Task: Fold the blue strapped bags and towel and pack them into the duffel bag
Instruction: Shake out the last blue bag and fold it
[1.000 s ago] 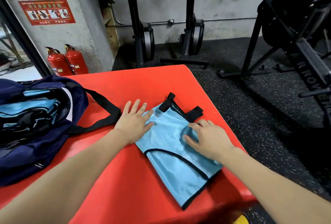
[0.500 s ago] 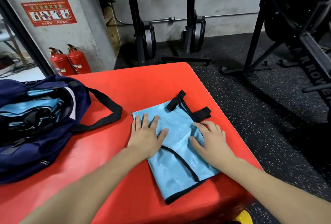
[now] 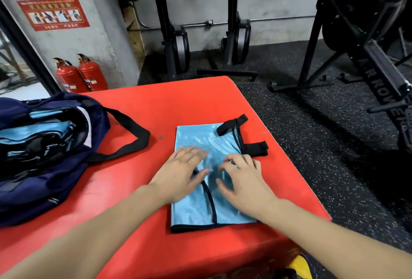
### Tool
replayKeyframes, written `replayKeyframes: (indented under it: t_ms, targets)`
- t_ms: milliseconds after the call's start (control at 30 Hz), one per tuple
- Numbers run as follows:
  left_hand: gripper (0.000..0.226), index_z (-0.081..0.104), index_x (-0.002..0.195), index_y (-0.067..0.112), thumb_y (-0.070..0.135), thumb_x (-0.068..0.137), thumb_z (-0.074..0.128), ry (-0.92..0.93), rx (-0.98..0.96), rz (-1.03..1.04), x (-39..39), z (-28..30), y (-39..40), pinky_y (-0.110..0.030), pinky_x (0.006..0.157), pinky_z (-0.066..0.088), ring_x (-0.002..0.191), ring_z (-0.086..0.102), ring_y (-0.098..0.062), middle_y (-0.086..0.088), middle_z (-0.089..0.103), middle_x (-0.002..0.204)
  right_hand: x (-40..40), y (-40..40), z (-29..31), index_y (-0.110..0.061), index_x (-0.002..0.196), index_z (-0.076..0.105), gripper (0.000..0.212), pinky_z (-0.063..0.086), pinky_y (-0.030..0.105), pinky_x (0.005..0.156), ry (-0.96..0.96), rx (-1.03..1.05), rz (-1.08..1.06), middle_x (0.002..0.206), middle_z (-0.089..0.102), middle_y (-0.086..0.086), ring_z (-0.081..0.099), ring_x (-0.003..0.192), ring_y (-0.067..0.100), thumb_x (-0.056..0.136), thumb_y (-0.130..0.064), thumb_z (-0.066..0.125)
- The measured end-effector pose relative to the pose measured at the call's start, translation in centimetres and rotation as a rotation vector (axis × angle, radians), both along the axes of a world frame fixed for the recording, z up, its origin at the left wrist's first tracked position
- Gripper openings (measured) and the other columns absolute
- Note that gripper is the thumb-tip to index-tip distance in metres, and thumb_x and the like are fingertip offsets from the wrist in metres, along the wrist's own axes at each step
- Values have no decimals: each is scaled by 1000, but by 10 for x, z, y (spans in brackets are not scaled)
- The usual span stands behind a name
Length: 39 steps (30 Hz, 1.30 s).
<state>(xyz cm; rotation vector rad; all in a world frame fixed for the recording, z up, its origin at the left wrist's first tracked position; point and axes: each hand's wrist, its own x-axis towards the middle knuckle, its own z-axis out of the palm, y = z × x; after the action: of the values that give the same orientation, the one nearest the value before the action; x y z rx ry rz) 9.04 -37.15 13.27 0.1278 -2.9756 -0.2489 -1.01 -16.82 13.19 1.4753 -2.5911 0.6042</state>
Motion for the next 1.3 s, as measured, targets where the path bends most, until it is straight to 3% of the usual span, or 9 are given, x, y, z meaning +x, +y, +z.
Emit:
replayKeyframes:
  t_ms: [200, 433, 533, 700, 800, 933, 1033, 1167, 1300]
  targets:
    - [59, 51, 144, 27, 61, 97, 41, 6, 50, -102, 49, -1, 16, -35, 118, 32, 139, 43, -17, 1, 51, 148, 3, 20, -9, -31, 114, 64, 35, 32, 36, 99, -72, 50, 209, 119, 56, -17, 50, 117, 10, 89, -53, 50]
    - [57, 64, 132, 31, 67, 89, 53, -112, 117, -99, 93, 13, 30, -26, 112, 35, 125, 48, -9, 7, 58, 134, 14, 51, 12, -37, 118, 64, 54, 29, 25, 107, -105, 184, 356, 124, 55, -23, 44, 121, -4, 81, -74, 50]
    - [53, 63, 132, 30, 62, 90, 59, -111, 136, -61, 102, 16, 41, -17, 111, 29, 128, 45, -9, 8, 57, 136, 19, 54, 12, -35, 116, 69, 51, 42, 28, 100, 75, 219, 348, 121, 61, -21, 53, 113, 4, 82, -67, 48]
    - [71, 59, 135, 28, 77, 86, 42, -105, -20, 54, 103, 11, 62, -29, 108, 39, 124, 48, -14, 7, 59, 128, 26, 40, 6, -24, 85, 74, 29, 57, 30, 74, 207, 146, 351, 89, 69, -10, 67, 83, 15, 80, -42, 52]
    - [69, 60, 130, 24, 75, 89, 41, -79, -121, 122, 98, 10, 72, -32, 100, 44, 116, 52, -19, 1, 62, 118, 24, 34, 14, -19, 78, 65, 24, 49, 35, 70, -28, 102, 179, 77, 63, -3, 59, 75, 16, 83, -40, 56]
    - [30, 61, 119, 21, 39, 98, 50, -15, -66, 221, 88, 13, 71, -35, 89, 45, 110, 57, -24, -2, 66, 110, 19, 34, 21, -14, 70, 52, 29, 34, 33, 59, -318, 43, 112, 66, 55, 3, 41, 56, 9, 88, -31, 67]
    - [24, 63, 112, 23, 27, 90, 53, 19, 83, 273, 89, 17, 60, -37, 81, 49, 100, 62, -26, -1, 70, 103, 23, 37, 23, -25, 86, 54, 19, 35, 28, 68, -192, 166, 197, 81, 53, -9, 49, 74, 8, 89, -38, 66]
    - [22, 66, 107, 23, 25, 88, 54, 113, 246, 256, 94, 21, 52, -37, 76, 50, 88, 64, -23, 3, 71, 93, 21, 44, 25, -18, 109, 55, 28, 39, 28, 86, 82, 304, 227, 110, 56, -2, 52, 107, 16, 88, -35, 60]
    - [20, 64, 108, 21, 19, 91, 54, 170, 293, 186, 98, 22, 46, -34, 77, 49, 87, 62, -19, 6, 69, 94, 11, 56, 35, -18, 92, 54, 10, 39, 33, 80, 98, 342, 205, 96, 56, -2, 52, 95, 18, 85, -24, 58]
